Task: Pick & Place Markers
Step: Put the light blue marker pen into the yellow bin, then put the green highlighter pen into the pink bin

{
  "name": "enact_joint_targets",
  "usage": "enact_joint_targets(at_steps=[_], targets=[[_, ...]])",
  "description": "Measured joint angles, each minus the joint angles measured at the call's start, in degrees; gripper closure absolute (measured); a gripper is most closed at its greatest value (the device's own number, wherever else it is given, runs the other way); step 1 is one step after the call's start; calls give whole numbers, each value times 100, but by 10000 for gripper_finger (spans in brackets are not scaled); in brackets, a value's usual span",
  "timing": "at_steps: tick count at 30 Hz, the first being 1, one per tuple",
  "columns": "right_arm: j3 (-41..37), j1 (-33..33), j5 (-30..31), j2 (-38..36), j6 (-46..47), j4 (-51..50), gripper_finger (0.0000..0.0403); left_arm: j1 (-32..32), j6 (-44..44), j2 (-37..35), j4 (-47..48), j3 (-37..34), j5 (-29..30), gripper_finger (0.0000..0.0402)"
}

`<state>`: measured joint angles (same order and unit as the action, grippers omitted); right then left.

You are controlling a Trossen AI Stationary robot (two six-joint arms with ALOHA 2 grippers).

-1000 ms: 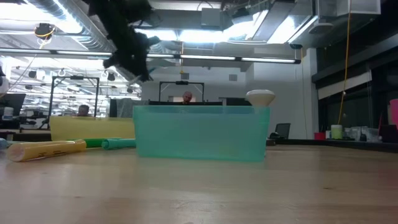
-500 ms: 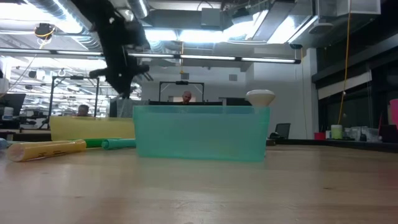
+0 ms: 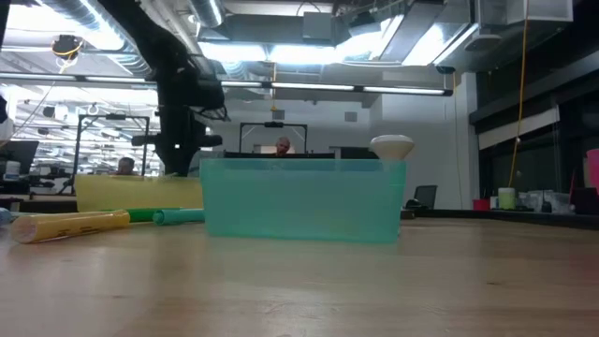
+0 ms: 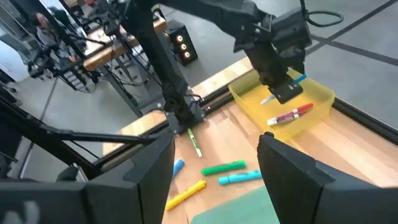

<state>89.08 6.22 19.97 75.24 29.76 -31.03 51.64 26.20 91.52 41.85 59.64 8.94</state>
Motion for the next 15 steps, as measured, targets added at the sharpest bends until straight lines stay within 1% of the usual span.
enact_joint_targets(at_steps=[2,7,10,12,15], targets=[[0,0,0,0,0,-98,179,38,2,26,0,0,-8,358],[0,0,0,0,11,-172,179,63,-42,25,10,0,-7,294],[0,0,0,0,-5,-170,179,59,-44,25,40,0,-15,267],[0,0,0,0,-23,-170,179,61,-44,4,70,0,-187,256],[0,0,0,0,-25,-170,179,55,-42,-118,78,0,-643,245]])
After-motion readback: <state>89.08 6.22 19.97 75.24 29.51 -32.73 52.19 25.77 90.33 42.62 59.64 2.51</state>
